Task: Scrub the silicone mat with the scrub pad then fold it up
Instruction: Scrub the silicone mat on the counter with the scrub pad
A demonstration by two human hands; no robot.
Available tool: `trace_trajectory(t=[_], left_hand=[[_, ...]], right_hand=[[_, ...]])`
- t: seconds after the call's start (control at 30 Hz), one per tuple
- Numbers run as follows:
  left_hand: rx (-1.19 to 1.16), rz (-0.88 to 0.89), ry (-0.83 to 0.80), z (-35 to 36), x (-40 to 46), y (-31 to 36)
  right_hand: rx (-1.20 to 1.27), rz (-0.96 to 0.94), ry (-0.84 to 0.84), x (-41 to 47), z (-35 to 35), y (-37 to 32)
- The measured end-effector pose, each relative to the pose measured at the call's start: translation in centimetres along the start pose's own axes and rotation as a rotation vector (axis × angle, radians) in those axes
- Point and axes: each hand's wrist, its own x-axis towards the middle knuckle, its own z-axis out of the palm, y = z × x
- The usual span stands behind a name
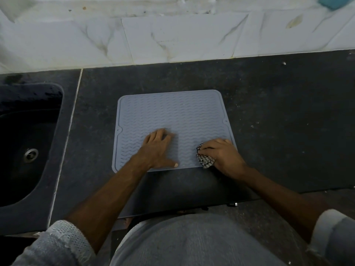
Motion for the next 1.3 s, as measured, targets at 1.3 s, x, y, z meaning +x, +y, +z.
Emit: trace_trajectory(t=[1.3], left_hand=[[0.06, -0.009, -0.028, 1.5, 2.7, 2.9]], right_hand=[[-0.127, 0.123, 0.016, 3.1, -1.4, 2.3]])
